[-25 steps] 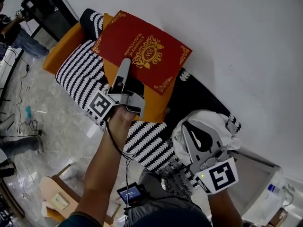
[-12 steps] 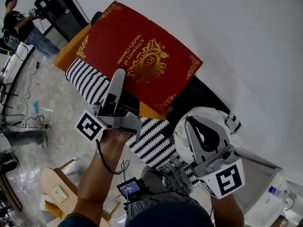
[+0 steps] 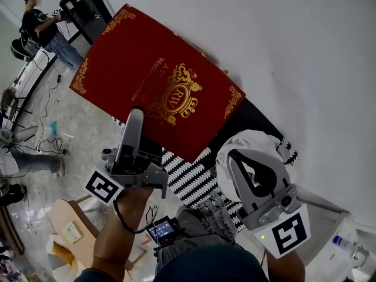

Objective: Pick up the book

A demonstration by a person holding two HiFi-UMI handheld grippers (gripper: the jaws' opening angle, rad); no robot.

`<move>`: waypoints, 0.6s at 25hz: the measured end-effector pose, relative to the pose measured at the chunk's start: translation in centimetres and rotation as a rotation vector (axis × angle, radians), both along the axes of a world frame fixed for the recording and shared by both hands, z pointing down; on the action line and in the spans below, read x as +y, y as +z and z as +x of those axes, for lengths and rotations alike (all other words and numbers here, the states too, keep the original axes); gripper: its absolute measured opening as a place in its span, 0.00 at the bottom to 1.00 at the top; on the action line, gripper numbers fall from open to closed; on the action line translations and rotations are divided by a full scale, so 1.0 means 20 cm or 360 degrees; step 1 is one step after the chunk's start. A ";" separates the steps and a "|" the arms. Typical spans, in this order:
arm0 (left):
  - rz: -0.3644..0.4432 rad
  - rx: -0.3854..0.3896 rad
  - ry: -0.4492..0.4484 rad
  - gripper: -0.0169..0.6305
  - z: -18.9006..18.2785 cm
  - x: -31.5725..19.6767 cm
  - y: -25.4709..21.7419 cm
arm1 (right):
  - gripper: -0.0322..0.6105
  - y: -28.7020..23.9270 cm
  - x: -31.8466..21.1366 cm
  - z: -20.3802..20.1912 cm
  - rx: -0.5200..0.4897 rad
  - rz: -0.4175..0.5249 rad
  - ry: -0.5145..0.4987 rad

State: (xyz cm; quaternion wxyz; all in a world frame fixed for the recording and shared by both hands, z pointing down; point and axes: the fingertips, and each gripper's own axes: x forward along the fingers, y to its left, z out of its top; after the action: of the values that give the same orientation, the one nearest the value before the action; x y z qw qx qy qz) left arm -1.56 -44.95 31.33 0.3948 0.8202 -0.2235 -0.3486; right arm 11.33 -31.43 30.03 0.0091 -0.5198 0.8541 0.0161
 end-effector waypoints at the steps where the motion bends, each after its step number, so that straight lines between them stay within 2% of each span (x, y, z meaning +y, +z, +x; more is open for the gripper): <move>1: 0.0015 -0.0002 -0.0010 0.41 -0.01 0.05 -0.03 | 0.07 -0.03 0.03 0.00 0.0003 0.0017 -0.0015; 8: 0.0075 -0.0011 -0.0050 0.41 -0.06 0.30 -0.21 | 0.07 -0.20 0.20 -0.04 0.0031 0.0129 -0.0113; 15: 0.0101 0.0007 -0.0110 0.41 -0.20 0.58 -0.31 | 0.07 -0.27 0.41 -0.15 0.0118 0.0160 -0.0176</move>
State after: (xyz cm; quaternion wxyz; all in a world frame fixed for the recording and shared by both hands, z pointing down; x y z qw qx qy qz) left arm -5.53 -33.44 25.07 0.3569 0.8233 -0.2395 -0.3708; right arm 8.39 -23.33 24.56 0.0044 -0.4698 0.8793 0.0776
